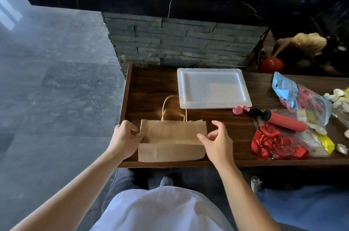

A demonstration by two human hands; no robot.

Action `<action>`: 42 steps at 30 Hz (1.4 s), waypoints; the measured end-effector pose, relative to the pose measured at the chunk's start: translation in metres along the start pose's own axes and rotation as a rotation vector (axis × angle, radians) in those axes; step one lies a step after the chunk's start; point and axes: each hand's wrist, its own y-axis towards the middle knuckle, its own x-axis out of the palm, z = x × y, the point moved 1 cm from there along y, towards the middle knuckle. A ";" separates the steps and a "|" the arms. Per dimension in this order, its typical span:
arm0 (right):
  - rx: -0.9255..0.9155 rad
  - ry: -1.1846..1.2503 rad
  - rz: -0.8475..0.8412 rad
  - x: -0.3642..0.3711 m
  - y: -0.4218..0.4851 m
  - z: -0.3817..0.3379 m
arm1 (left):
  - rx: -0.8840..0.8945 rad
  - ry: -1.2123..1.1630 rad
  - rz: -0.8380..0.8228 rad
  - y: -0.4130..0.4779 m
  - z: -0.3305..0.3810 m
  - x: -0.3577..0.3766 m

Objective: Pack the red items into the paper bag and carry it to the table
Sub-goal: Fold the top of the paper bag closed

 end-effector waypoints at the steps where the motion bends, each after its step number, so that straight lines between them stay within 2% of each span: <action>1: -0.095 -0.117 0.031 0.003 -0.004 0.000 | 0.097 0.141 0.061 -0.002 -0.003 0.004; 3: -0.325 -0.318 0.085 0.011 -0.012 -0.005 | 0.486 0.336 0.161 -0.010 -0.008 0.011; 4: -0.398 -0.389 0.094 0.015 -0.015 -0.007 | 0.667 0.369 0.149 -0.014 -0.007 0.015; 5: -0.428 -0.457 0.084 0.018 -0.016 -0.010 | 0.777 0.388 0.084 -0.019 -0.005 0.020; 7: -0.435 -0.595 0.048 0.030 -0.015 -0.016 | 0.854 0.414 -0.017 -0.021 0.001 0.032; 10: -0.539 -0.641 -0.032 0.047 -0.013 -0.023 | 0.906 0.406 0.027 -0.016 0.012 0.047; 13: -0.642 -0.560 -0.238 0.053 -0.002 -0.020 | 0.863 0.376 0.041 -0.002 0.010 0.043; 15: -0.630 -0.469 -0.278 0.042 0.013 -0.007 | 0.798 0.326 0.069 0.009 -0.003 0.034; 18: -0.453 -0.305 -0.241 0.017 0.036 0.027 | 0.712 0.181 0.086 0.019 -0.027 0.022; 21: -0.216 -0.096 -0.334 0.009 0.044 0.050 | 0.563 -0.005 0.050 0.024 -0.037 0.022; 24: -0.036 0.117 -0.429 0.015 0.047 0.057 | 0.471 -0.183 -0.059 0.024 -0.050 0.029; 28: 0.053 0.359 -0.476 0.026 0.056 0.069 | 0.369 -0.459 -0.116 0.023 -0.057 0.041; 31: -0.002 0.473 -0.566 0.037 0.059 0.079 | 0.359 -0.631 -0.113 0.025 -0.055 0.054; 34: -0.009 0.569 -0.564 0.050 0.057 0.087 | 0.256 -0.793 -0.087 0.028 -0.054 0.066; 38: 0.025 0.633 -0.414 0.067 0.045 0.082 | 0.128 -0.903 -0.037 0.028 -0.046 0.080; 42: 0.052 0.699 -0.302 0.067 0.035 0.055 | 0.103 -0.930 0.043 0.018 -0.036 0.085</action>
